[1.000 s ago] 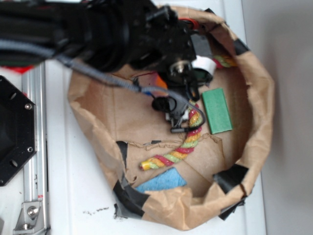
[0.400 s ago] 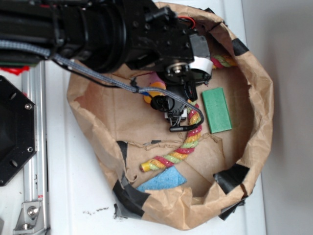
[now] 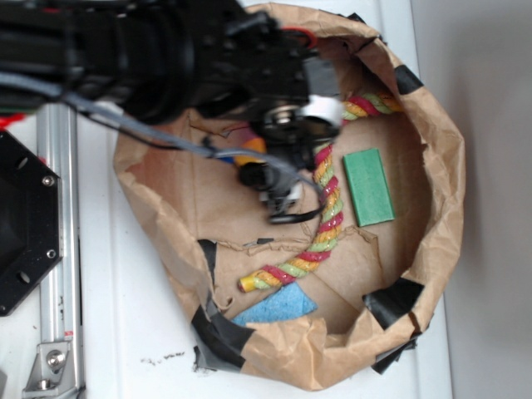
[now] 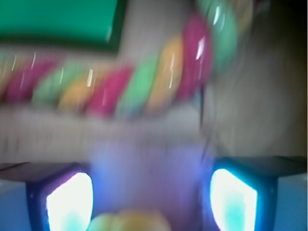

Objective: Grab the yellow duck.

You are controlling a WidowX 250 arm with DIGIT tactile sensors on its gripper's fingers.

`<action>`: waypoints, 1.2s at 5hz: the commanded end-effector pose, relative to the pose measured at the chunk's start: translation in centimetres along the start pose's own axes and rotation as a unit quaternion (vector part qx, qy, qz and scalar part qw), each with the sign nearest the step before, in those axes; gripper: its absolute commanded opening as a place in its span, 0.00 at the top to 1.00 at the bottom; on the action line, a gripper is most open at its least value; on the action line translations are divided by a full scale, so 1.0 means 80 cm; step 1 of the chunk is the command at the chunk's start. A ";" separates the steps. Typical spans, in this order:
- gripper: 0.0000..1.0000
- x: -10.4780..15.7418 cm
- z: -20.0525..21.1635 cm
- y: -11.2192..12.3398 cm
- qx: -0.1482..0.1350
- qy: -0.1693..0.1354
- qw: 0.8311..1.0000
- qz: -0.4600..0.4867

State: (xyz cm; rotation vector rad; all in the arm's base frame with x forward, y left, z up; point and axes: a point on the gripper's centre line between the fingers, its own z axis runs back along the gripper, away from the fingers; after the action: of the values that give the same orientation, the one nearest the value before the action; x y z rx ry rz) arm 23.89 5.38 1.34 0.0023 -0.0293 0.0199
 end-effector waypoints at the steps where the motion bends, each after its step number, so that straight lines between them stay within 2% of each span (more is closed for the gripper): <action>1: 0.00 -0.019 0.068 0.009 -0.024 -0.064 0.997 0.021; 3: 0.00 -0.028 0.061 -0.002 -0.023 -0.050 0.998 0.009; 5: 0.00 -0.014 0.046 -0.023 -0.029 -0.061 0.998 -0.016; 6: 0.00 -0.001 0.024 -0.031 -0.044 -0.063 0.997 -0.017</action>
State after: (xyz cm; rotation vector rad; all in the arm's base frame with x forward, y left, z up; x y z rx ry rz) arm 23.01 2.88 2.26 -0.0930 -0.1075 0.0098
